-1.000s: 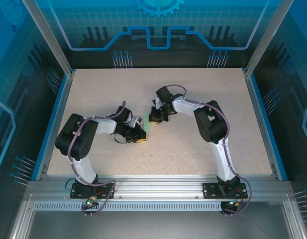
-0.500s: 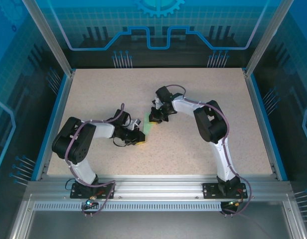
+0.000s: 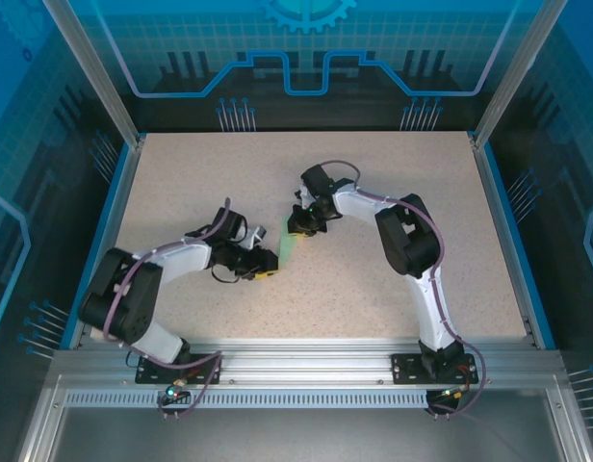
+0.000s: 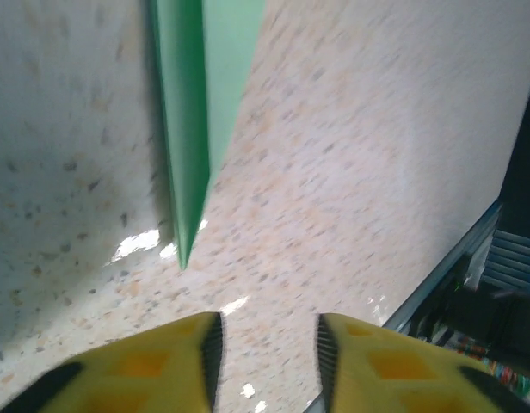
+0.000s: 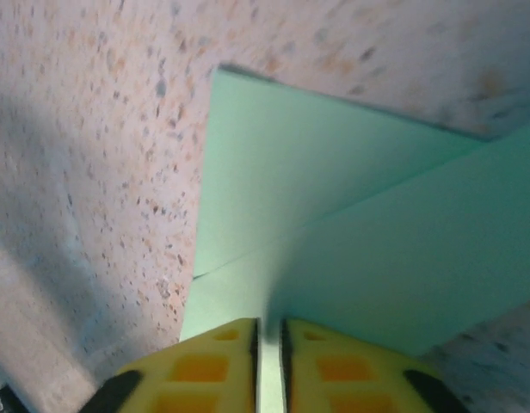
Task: Fold a paper plane with a square sheet of paper (fold left side to right side)
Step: Fold the wing for the fifth time at the center of the table, then turn over the paper plane at the center of the table.
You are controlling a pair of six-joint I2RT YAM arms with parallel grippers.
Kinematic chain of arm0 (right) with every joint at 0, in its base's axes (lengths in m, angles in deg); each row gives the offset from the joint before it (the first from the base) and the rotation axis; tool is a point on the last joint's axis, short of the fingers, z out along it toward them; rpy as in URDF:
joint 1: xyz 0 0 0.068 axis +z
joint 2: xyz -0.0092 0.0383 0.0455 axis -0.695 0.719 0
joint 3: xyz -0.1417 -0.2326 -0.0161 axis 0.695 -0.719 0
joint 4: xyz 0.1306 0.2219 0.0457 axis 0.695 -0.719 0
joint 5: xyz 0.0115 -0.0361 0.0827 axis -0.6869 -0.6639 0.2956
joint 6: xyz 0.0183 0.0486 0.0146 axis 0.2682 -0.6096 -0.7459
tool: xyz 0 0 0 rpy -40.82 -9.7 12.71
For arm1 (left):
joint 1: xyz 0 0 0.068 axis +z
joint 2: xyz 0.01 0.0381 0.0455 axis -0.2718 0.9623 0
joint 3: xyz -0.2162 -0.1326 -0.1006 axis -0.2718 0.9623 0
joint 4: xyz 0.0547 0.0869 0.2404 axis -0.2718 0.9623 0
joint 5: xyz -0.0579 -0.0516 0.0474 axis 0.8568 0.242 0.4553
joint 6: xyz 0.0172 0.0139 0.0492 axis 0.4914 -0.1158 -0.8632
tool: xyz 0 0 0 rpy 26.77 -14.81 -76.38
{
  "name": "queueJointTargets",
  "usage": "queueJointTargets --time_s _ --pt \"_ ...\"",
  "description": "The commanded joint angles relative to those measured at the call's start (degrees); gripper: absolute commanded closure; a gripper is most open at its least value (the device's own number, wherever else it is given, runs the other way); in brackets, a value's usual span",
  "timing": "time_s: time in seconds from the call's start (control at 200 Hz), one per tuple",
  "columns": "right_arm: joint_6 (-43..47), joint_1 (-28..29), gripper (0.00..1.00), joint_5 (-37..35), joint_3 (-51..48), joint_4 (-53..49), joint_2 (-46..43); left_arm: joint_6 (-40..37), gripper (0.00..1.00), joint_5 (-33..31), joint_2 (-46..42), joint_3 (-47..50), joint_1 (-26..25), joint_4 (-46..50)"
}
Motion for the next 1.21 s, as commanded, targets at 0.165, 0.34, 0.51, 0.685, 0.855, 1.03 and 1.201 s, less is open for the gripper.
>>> queueJointTargets --time_s 0.165,0.34,0.51,0.685,0.855,1.03,1.201 --pt "-7.37 1.32 0.48 -13.87 -3.24 -6.03 -13.84 3.08 0.31 -17.05 -16.09 -1.56 4.97 0.25" --pt "-13.63 5.5 0.43 -18.09 -1.05 -10.79 -13.31 4.15 0.24 -21.0 -18.24 -0.83 6.26 -0.37" --pt "-14.68 6.75 0.44 -16.81 3.29 -12.81 -7.6 4.62 0.22 -20.37 -18.16 0.77 6.69 -1.15" --pt "-13.85 8.59 0.52 -17.7 7.26 -15.92 -3.42 4.36 0.21 -20.21 -18.44 1.17 7.01 -0.82" --pt "-12.11 8.64 0.88 -16.93 5.16 -14.27 -6.63 3.62 0.2 -20.49 -18.69 0.58 7.1 0.08" --pt "-6.31 8.59 1.0 -15.95 2.63 -14.28 -14.74 2.7 0.19 -21.07 -18.86 -0.67 7.14 1.42" --pt "-4.84 6.0 1.0 -6.43 -11.92 -4.5 -23.74 2.07 0.17 -21.27 -18.91 -1.46 7.23 1.57"
